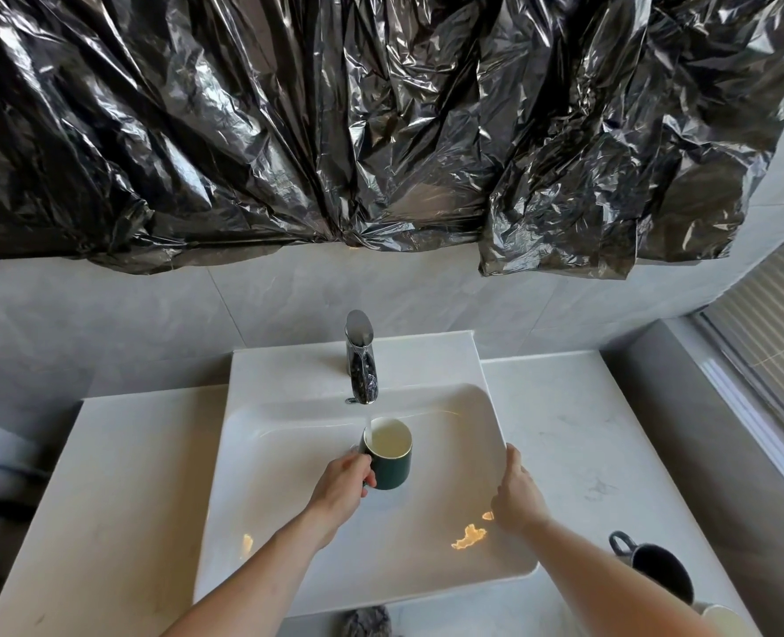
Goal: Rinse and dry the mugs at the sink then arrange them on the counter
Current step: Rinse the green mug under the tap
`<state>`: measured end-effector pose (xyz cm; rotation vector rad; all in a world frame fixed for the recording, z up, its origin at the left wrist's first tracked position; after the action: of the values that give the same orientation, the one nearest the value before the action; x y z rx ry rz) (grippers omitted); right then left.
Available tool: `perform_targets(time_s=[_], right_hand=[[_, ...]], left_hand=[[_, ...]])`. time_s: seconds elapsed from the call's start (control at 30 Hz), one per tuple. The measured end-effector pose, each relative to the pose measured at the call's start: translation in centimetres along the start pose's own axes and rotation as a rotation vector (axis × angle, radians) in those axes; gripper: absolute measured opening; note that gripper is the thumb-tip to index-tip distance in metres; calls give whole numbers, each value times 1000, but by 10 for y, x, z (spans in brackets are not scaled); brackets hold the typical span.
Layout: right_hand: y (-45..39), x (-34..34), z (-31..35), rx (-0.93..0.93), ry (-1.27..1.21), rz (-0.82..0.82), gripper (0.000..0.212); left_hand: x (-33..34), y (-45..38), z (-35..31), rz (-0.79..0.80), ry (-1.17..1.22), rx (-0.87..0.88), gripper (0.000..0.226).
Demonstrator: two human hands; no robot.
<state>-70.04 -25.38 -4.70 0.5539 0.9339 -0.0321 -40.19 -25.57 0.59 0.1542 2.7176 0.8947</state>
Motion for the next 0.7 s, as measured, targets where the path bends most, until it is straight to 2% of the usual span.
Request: perform_targets(time_s=[0.43,0.7], right_hand=[[2,-3,2,-9,-24,-3,71],[3,-3,2,-9,-10,14,76]], left_hand=[[3,5,-1,-4,41,-27,21],[-7,12,1,-45,95,-27,37]])
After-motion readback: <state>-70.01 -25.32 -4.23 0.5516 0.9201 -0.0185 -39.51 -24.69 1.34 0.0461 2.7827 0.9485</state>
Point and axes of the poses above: each hand's wrist, its own y-axis away from the middle knuckle, its own x-axis out of the palm, z = x × y, the point moved 3 cm from there along -y, towards the middle knuckle, and after that the axes turned 4 degrees about -y, right-handed, at the moved point
